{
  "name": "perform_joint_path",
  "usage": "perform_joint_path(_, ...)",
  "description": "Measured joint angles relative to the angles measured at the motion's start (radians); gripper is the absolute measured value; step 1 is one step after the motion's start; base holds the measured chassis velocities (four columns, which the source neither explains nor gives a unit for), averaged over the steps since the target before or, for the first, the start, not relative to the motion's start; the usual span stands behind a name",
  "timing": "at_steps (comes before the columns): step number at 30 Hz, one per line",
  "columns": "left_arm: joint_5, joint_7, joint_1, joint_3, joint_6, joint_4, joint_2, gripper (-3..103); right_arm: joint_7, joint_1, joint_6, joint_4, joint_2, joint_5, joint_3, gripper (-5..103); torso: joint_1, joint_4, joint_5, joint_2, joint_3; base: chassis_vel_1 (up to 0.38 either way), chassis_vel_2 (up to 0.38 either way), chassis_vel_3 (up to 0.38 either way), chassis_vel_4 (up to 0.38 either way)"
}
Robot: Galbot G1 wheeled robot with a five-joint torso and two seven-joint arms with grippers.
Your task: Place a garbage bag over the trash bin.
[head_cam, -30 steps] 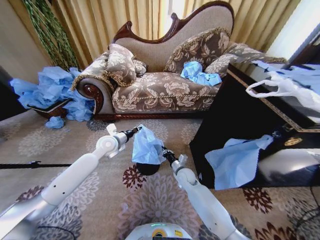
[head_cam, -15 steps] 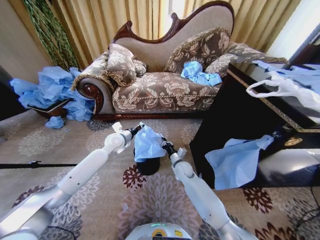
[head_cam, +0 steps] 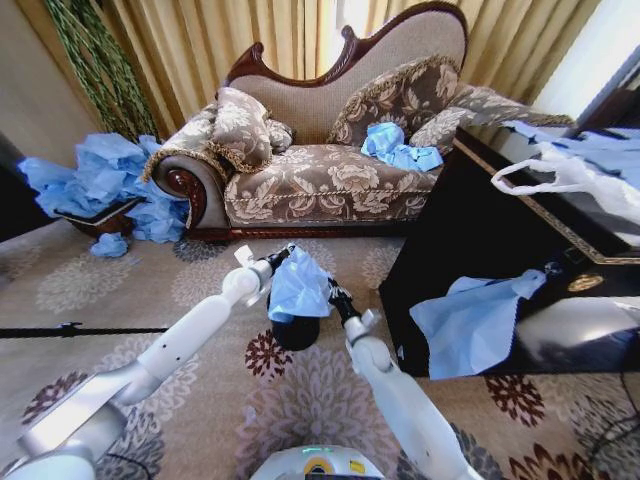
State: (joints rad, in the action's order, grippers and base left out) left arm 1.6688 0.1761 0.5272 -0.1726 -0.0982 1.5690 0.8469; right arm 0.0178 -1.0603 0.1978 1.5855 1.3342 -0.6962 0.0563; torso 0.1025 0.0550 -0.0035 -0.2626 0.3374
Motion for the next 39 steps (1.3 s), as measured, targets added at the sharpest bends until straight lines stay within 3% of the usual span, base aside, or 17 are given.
perform_joint_path(3, 0.004, -0.029, 0.075, 0.041, -0.003, 0.055, -0.044, 0, 0.031, -0.082, 0.021, 0.029, -0.005, 0.008, 0.012, 0, 0.000, 0.0002, -0.0001, 0.000, 0.000, 0.000, 0.000, 0.000, 0.000)
perform_joint_path(12, 0.004, -0.040, 0.306, 0.150, -0.013, 0.199, -0.153, 0, 0.051, -0.210, 0.031, 0.070, -0.004, 0.029, 0.000, 0, 0.000, -0.0002, -0.0001, 0.000, 0.000, 0.000, 0.000, 0.000, 0.000)
perform_joint_path(23, -0.032, -0.029, 0.407, 0.206, -0.013, 0.258, -0.187, 0, 0.048, -0.197, 0.036, 0.046, 0.025, 0.052, -0.026, 0, 0.000, 0.0002, 0.0000, 0.000, 0.000, 0.000, 0.000, 0.000, 0.000)
perform_joint_path(28, -0.064, 0.019, 0.360, 0.200, -0.010, 0.225, -0.151, 0, 0.021, -0.163, 0.037, 0.022, 0.041, 0.052, -0.016, 0, 0.000, 0.0001, 0.0000, 0.000, 0.000, 0.000, 0.000, 0.000, 0.000)
perform_joint_path(31, -0.088, 0.078, 0.279, 0.155, -0.005, 0.180, -0.080, 0, 0.009, -0.159, 0.031, 0.030, 0.049, 0.051, -0.017, 0, 0.000, 0.0007, -0.0001, 0.000, 0.000, 0.000, 0.000, 0.000, 0.000)
perform_joint_path(39, -0.098, 0.128, 0.144, 0.102, -0.008, 0.089, 0.012, 0, -0.011, -0.118, 0.016, 0.044, 0.042, 0.036, 0.002, 0, 0.000, 0.0001, 0.0000, 0.000, 0.000, 0.000, 0.000, 0.000, 0.000)
